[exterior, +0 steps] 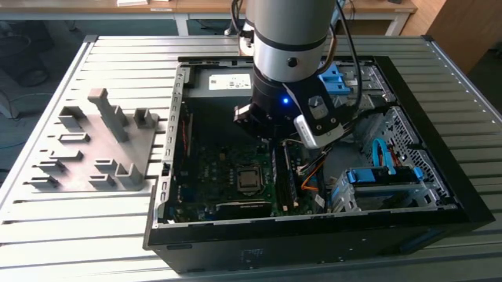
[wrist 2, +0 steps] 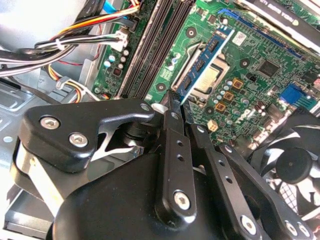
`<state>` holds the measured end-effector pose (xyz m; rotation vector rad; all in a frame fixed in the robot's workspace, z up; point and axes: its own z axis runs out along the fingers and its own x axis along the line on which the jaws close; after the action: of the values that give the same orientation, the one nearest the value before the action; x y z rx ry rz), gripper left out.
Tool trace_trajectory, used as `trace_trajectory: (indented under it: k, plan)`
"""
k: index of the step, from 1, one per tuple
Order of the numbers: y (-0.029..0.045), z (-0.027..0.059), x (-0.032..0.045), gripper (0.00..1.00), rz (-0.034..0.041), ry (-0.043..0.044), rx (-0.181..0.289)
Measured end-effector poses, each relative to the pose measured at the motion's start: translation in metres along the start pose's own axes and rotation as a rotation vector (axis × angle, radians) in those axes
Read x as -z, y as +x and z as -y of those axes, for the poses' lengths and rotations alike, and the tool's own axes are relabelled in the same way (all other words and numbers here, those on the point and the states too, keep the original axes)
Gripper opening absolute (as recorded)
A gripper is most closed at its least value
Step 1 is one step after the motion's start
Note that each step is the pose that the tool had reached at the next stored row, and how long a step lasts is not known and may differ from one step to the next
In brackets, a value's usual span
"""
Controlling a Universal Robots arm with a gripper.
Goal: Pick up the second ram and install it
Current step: 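Insert the second ram into the second slot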
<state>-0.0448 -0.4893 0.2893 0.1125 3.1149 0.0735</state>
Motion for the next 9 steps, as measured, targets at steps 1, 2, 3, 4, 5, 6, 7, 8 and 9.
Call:
trace_trajectory:
  k: [1,2,3,4,5,6,7,8,9]
  plan:
    - [0.0000,0.0000,-0.0002,0.14,0.0000,0.0000,0.000]
    - [0.0000,0.0000,-0.0005,0.14,0.0000,0.0000,0.000]
    - [0.0000,0.0000,-0.0007,0.14,0.0000,0.0001,0.000]
    - [0.0000,0.0001,-0.0010,0.14,0.0000,0.0000,0.000]
    - [0.0000,0.0001,-0.0013,0.14,0.0001,0.0000,0.000]
    - [0.0000,0.0001,-0.0016,0.14,0.0000,0.0000,0.000]
    - [0.0000,0.0001,-0.0019,0.14,0.0000,0.0000,0.000]
    - [0.0001,0.0001,-0.0022,0.14,0.0000,0.0000,0.000]
    - [0.0000,0.0001,-0.0024,0.14,0.0000,0.0001,0.000]
